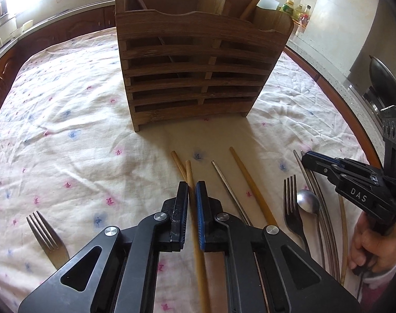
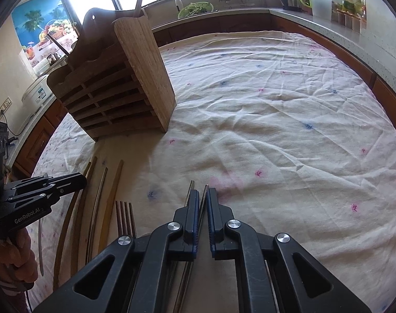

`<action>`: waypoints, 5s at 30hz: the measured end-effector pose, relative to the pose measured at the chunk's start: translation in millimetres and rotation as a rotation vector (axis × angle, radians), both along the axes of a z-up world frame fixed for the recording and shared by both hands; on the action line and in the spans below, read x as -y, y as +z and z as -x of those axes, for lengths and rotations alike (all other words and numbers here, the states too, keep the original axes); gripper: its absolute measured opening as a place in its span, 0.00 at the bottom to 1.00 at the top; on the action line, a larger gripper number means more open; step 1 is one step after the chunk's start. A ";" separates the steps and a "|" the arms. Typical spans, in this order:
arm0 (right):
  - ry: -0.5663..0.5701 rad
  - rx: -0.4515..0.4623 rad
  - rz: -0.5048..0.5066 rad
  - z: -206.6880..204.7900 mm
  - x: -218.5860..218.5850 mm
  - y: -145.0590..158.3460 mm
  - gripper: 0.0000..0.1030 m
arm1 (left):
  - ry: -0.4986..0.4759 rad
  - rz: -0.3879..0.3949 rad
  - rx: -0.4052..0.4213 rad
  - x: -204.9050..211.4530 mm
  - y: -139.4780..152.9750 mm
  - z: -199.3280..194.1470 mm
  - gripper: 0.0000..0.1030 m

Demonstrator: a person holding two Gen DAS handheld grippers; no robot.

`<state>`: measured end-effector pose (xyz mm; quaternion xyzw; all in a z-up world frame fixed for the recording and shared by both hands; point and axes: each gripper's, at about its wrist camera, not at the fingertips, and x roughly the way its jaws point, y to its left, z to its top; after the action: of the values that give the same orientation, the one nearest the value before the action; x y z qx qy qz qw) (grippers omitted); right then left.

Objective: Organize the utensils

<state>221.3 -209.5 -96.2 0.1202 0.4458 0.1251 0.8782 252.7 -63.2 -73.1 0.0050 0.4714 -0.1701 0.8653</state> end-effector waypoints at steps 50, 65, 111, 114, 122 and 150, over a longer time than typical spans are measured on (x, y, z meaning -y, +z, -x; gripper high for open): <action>-0.039 0.451 -0.146 78.9 22.7 193.8 0.04 | 0.040 0.290 0.424 -71.8 174.6 102.1 0.04; -0.094 0.564 -0.205 34.8 27.2 236.3 0.04 | 0.103 0.322 0.573 -84.8 226.1 58.2 0.04; -0.190 0.448 -0.214 -81.7 3.5 154.6 0.05 | 0.317 0.288 0.585 -68.4 139.4 -64.8 0.05; -0.187 0.445 -0.213 -82.5 3.1 154.7 0.05 | 0.315 0.281 0.579 -67.7 139.9 -65.8 0.06; -0.189 0.448 -0.259 -80.1 10.6 156.1 0.39 | 0.313 0.280 0.584 -70.8 148.2 -58.8 0.27; -0.167 0.423 -0.229 55.3 40.9 142.2 0.94 | 0.354 0.258 0.435 -90.1 116.3 60.7 0.86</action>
<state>166.0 -250.4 46.0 0.2265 0.2235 0.1241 0.9399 192.0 26.9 43.2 -0.1509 0.2434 -0.0699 0.9556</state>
